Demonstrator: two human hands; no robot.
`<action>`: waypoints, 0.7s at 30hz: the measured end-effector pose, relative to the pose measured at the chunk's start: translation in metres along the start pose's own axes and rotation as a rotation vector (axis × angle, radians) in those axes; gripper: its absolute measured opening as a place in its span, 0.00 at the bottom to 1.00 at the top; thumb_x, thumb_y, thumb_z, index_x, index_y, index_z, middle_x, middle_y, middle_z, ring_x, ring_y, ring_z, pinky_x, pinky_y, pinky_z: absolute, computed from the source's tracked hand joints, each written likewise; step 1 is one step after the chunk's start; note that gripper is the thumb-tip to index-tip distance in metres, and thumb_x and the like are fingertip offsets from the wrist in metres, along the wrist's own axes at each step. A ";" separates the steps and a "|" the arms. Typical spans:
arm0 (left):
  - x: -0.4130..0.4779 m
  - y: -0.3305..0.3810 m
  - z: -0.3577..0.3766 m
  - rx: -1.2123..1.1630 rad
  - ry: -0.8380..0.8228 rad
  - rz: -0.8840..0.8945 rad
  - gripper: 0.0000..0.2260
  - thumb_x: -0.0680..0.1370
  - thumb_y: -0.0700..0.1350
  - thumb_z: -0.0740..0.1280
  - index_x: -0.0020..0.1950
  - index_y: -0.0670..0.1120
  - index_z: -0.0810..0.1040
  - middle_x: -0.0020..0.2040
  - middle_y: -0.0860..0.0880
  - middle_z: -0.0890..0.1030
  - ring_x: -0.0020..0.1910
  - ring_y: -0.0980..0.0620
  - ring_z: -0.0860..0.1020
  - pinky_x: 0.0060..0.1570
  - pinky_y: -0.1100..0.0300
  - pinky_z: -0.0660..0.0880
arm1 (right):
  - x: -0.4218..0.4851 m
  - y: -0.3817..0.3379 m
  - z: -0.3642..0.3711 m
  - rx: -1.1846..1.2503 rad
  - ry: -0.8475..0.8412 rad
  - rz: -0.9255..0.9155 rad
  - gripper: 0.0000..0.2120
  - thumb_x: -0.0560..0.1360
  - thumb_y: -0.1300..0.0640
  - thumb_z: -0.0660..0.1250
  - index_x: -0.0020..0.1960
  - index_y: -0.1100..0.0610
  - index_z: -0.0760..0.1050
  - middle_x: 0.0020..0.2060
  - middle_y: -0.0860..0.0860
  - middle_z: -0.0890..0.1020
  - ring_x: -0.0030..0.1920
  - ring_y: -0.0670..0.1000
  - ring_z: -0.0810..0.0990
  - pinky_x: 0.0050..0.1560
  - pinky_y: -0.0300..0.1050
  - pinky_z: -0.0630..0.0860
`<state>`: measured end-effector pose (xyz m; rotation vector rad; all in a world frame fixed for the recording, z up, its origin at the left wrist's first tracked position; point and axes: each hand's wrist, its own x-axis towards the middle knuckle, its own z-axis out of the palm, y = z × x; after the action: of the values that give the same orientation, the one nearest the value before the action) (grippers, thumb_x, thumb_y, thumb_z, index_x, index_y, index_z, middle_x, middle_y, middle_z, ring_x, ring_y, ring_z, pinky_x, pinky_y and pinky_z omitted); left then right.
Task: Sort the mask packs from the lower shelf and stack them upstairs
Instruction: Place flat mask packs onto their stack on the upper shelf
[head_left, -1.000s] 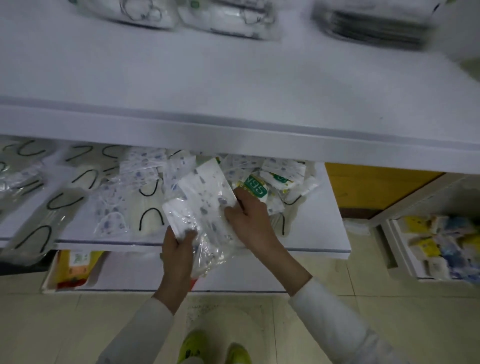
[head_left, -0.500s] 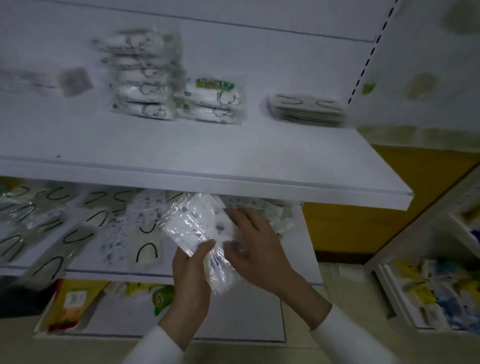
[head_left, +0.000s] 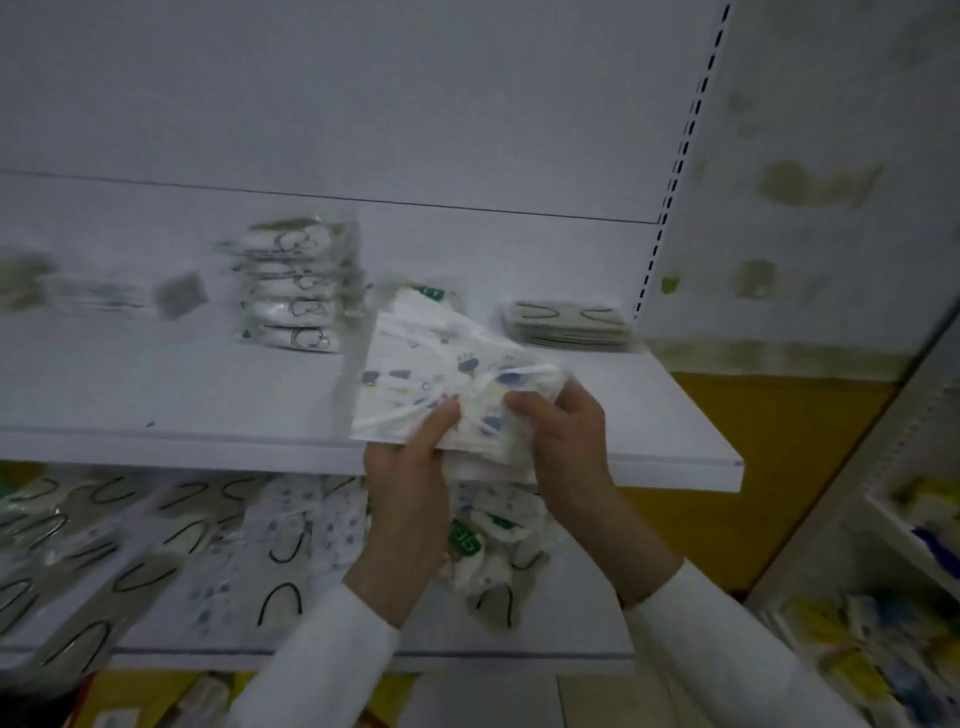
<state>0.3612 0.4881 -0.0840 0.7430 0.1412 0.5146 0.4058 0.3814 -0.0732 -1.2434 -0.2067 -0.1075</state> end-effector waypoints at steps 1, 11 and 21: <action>0.014 0.006 -0.005 0.051 -0.001 0.025 0.19 0.73 0.30 0.67 0.63 0.41 0.74 0.58 0.44 0.80 0.55 0.49 0.80 0.50 0.60 0.78 | 0.015 -0.004 -0.002 -0.021 0.004 -0.030 0.12 0.64 0.67 0.70 0.47 0.59 0.81 0.44 0.57 0.84 0.47 0.60 0.83 0.49 0.57 0.80; 0.103 0.033 -0.042 0.881 -0.292 0.190 0.23 0.71 0.25 0.63 0.60 0.47 0.70 0.52 0.52 0.78 0.51 0.56 0.76 0.48 0.67 0.73 | 0.078 0.024 -0.002 -0.354 -0.262 -0.014 0.21 0.66 0.77 0.67 0.50 0.55 0.75 0.44 0.53 0.81 0.44 0.49 0.81 0.51 0.50 0.77; 0.110 0.033 -0.061 1.055 -0.186 0.305 0.05 0.77 0.37 0.65 0.50 0.43 0.80 0.42 0.49 0.81 0.38 0.59 0.78 0.40 0.69 0.73 | 0.078 0.030 -0.042 -0.520 -0.137 -0.054 0.08 0.73 0.65 0.70 0.50 0.57 0.81 0.45 0.52 0.85 0.46 0.51 0.83 0.54 0.53 0.80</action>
<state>0.4252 0.6002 -0.1005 1.8571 0.1213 0.6505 0.4914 0.3540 -0.0973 -1.7661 -0.3457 -0.1268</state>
